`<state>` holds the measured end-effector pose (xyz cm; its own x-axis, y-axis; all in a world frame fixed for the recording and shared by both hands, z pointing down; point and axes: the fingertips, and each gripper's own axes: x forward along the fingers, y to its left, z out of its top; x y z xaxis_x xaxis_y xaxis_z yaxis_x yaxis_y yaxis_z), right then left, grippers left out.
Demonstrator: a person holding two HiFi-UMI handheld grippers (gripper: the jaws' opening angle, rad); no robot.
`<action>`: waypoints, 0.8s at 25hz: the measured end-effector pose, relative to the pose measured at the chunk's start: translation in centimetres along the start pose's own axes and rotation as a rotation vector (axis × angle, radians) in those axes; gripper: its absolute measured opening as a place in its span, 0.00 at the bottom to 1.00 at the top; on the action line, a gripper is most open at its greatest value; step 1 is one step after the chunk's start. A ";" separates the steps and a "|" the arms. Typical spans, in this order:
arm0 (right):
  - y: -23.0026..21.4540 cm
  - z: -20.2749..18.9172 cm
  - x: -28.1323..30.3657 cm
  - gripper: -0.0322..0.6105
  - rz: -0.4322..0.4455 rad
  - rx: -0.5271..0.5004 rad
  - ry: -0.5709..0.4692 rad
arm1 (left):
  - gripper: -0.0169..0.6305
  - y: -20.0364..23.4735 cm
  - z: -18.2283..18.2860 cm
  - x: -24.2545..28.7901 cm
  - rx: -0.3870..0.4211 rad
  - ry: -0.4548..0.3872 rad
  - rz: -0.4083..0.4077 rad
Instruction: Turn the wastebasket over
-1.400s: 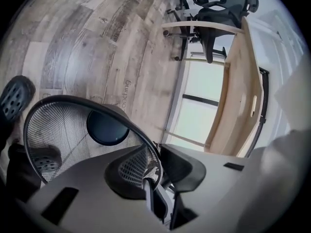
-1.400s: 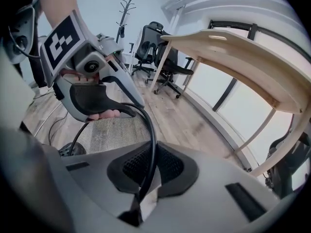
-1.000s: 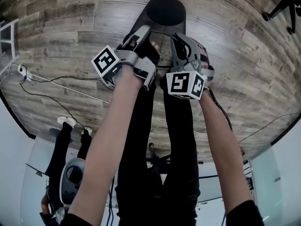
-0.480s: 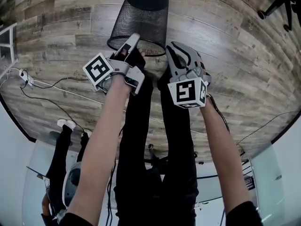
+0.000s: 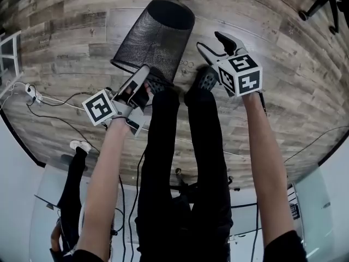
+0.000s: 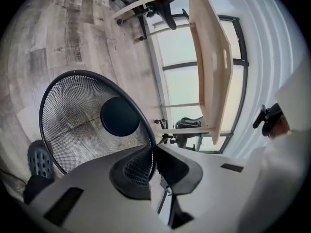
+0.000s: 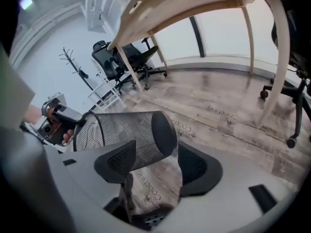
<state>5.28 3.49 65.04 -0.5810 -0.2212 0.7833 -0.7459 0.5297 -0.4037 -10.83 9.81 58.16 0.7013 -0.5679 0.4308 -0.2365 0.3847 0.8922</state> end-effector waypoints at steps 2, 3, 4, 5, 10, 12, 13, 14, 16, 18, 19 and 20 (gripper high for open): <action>0.3 -0.4 0.6 0.47 0.050 -0.043 0.055 | 0.09 -0.3 -0.7 -1.4 0.033 0.043 0.001; 0.6 -0.6 0.7 0.48 0.077 -0.060 0.080 | 0.09 -0.5 -1.1 -2.1 0.049 0.062 -0.001; 1.0 -0.8 0.8 0.49 0.104 -0.073 0.100 | 0.09 -0.7 -1.4 -2.7 0.065 0.082 -0.005; 1.4 -1.0 0.8 0.49 0.130 -0.083 0.117 | 0.09 -1.0 -1.7 -3.3 0.085 0.103 -0.010; 2.9 -2.2 0.7 0.54 0.251 -0.068 0.164 | 0.10 -2.9 -2.8 -5.2 0.167 0.189 -0.045; 3.3 -2.5 0.5 0.55 0.292 -0.041 0.171 | 0.10 -3.7 -3.3 -5.8 0.185 0.210 -0.056; 3.4 -2.7 0.5 0.56 0.307 -0.030 0.174 | 0.10 -4.0 -3.6 -6.1 0.192 0.220 -0.062; 3.4 -2.8 0.4 0.56 0.319 -0.022 0.175 | 0.10 -4.3 -3.8 -6.4 0.197 0.229 -0.068; 3.2 -2.7 0.3 0.56 0.332 -0.005 0.165 | 0.10 -4.7 -4.1 -6.9 0.203 0.246 -0.083; 2.9 -2.2 0.0 0.57 0.346 0.020 0.139 | 0.10 -5.1 -4.2 -7.3 0.208 0.261 -0.104; 2.9 -1.8 -0.2 0.57 0.361 0.033 0.124 | 0.10 -5.4 -4.2 -7.5 0.210 0.270 -0.119; 3.0 -1.4 -0.4 0.57 0.384 0.045 0.113 | 0.10 -5.6 -4.2 -7.7 0.212 0.280 -0.135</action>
<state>3.76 6.32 64.25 -0.7825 0.0783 0.6177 -0.4969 0.5193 -0.6953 -12.11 15.06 49.27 0.8857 -0.3709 0.2793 -0.2424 0.1437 0.9595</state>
